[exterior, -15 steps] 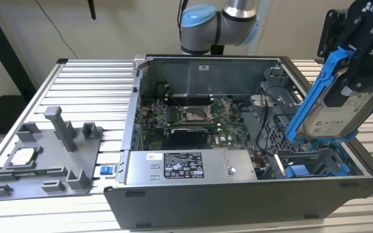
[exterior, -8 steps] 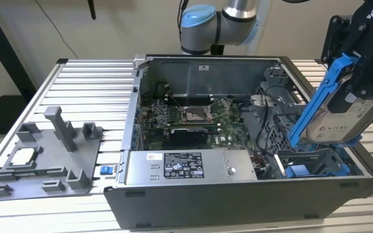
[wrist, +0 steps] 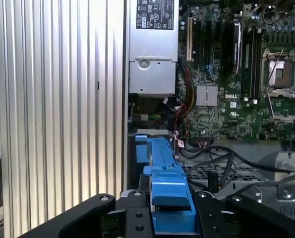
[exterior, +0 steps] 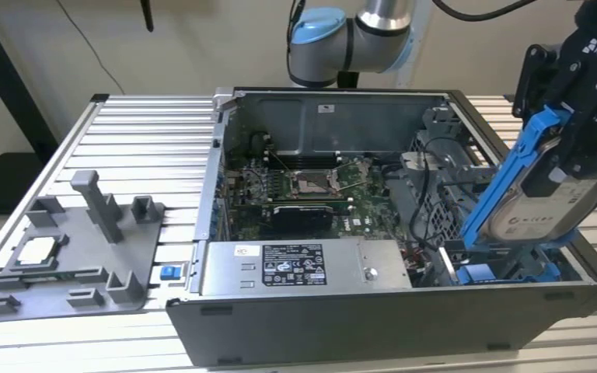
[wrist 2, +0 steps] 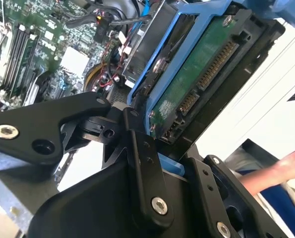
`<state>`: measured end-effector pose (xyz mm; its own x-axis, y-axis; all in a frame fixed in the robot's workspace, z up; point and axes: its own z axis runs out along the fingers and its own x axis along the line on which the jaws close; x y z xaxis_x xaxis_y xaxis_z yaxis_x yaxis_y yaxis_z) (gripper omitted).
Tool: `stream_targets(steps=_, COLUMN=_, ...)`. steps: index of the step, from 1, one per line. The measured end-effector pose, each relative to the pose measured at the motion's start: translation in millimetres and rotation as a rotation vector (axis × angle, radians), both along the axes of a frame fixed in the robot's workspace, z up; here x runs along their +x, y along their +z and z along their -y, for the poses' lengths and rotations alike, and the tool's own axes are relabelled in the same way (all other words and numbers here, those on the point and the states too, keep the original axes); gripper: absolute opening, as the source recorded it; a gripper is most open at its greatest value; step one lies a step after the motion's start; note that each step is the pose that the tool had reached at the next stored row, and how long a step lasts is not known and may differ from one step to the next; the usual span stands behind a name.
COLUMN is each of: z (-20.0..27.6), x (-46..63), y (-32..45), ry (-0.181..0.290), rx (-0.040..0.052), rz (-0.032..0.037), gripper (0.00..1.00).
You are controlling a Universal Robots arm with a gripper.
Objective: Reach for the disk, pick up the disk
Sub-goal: 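Pick up the disk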
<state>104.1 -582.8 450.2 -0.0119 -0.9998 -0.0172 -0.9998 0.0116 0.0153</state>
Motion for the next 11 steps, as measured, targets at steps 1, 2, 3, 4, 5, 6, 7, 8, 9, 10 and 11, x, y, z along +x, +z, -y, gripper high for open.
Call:
stream_targets(steps=1, z=0.3, x=0.1, y=-1.6, ry=-0.001, rx=0.0000, rz=0.0000, gripper=0.00)
stream_targets(steps=2, z=0.5, x=0.3, y=-3.0, ry=-0.001, rx=0.0000, rz=0.0000, gripper=0.00)
stream_targets(steps=3, z=0.7, x=0.4, y=-4.1, ry=-0.001, rx=-0.0001, rz=0.0000, gripper=0.00)
stream_targets(steps=4, z=0.7, x=0.6, y=-5.0, ry=-0.001, rx=-0.0001, rz=0.0000, gripper=0.00)
stream_targets(steps=5, z=0.7, x=0.6, y=-5.6, ry=-0.001, rx=-0.0002, rz=0.0000, gripper=0.00)
stream_targets(steps=6, z=0.7, x=0.6, y=-5.6, ry=-0.001, rx=-0.0002, rz=0.0000, gripper=0.00)
stream_targets(steps=7, z=0.7, x=0.6, y=-5.6, ry=-0.001, rx=-0.0004, rz=0.0000, gripper=0.00)
stream_targets(steps=8, z=0.8, x=0.6, y=-5.7, ry=-0.001, rx=-0.0004, rz=0.0000, gripper=0.00)
stream_targets(steps=9, z=0.8, x=0.6, y=-5.8, ry=-0.001, rx=-0.0006, rz=0.0000, gripper=0.00)
stream_targets(steps=10, z=0.8, x=0.6, y=-5.8, ry=-0.001, rx=-0.0006, rz=0.0000, gripper=0.00)
stream_targets(steps=11, z=0.8, x=0.6, y=-5.8, ry=-0.001, rx=-0.0007, rz=0.0000, gripper=0.00)
